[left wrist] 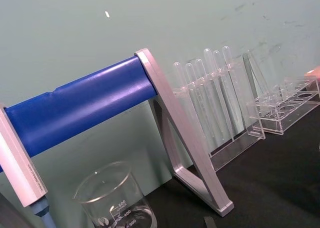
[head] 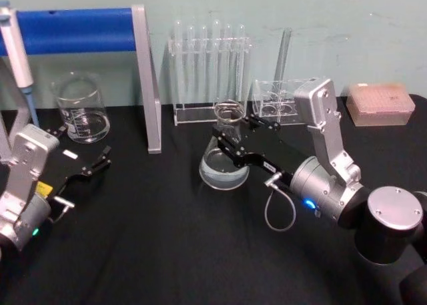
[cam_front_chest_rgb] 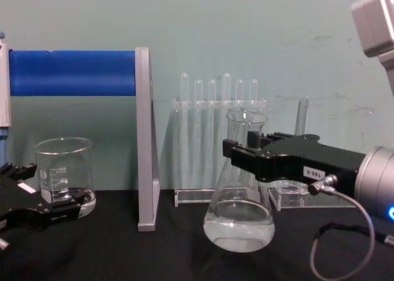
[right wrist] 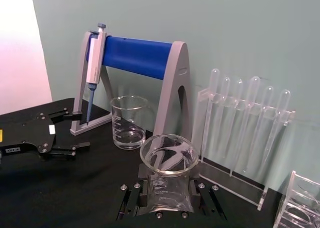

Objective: Grasp the erlenmeyer flask with one hand, shake it three times, then place it back.

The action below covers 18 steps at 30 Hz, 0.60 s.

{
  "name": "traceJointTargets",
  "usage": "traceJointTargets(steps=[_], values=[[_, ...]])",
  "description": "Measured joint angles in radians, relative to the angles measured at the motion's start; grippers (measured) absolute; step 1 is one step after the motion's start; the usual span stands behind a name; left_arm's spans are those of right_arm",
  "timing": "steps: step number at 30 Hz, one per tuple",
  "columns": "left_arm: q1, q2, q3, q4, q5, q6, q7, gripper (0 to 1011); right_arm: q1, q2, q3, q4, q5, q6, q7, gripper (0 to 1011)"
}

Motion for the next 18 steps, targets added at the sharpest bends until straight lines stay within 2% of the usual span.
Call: traceJointTargets(steps=[7, 14, 18], values=[[0.0, 0.0, 0.0, 0.0, 0.0, 0.0, 0.0, 1001, -0.001, 0.005, 0.008, 0.0, 0.008, -0.002, -0.032, 457], [0.0, 0.0, 0.0, 0.0, 0.0, 0.0, 0.0, 1001, -0.028, 0.014, 0.063, -0.017, -0.001, -0.002, -0.109, 457], [0.0, 0.0, 0.0, 0.0, 0.0, 0.0, 0.0, 1001, -0.057, 0.018, 0.115, -0.039, -0.017, 0.009, -0.166, 457]])
